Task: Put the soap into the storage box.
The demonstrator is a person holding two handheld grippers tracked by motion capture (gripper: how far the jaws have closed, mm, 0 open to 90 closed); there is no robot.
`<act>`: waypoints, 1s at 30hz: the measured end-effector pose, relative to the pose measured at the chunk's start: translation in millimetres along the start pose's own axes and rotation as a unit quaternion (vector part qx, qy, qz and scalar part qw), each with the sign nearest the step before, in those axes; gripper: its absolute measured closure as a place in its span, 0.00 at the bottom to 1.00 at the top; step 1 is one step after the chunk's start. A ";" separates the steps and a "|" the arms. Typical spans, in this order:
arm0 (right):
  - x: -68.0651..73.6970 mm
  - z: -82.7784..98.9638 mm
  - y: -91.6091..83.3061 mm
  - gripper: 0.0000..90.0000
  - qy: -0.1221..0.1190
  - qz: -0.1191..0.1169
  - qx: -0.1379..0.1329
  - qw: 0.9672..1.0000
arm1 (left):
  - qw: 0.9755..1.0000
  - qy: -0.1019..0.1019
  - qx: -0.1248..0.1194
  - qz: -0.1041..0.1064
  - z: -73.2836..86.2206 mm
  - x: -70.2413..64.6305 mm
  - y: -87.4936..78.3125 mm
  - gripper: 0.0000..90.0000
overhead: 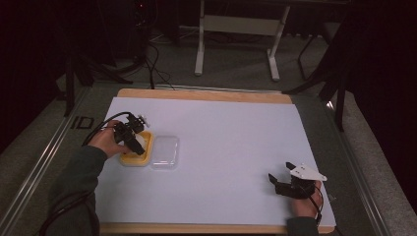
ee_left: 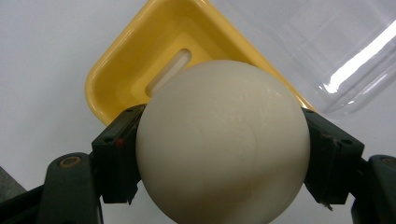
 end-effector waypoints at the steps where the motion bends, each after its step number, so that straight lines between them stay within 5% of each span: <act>1: 0.1 0.0 0.0 0.20 0.000 0.000 0.000 1.000 | 1.000 0.001 0.001 -0.001 0.0 0.3 0.7 0.28; 30: 0.3 0.1 -0.2 0.20 -0.002 0.000 0.000 1.000 | 1.000 -0.008 0.007 0.006 2.2 5.5 17.5 0.28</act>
Point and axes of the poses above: each handheld gripper's, and its own axes: y roughly forward along the jaws, z roughly out of its underside, x roughly to its left, the point moved 6 cm from there along y, roughly forward along the jaws, and after that the axes turned 4 degrees about -z, right-handed, at the moved point
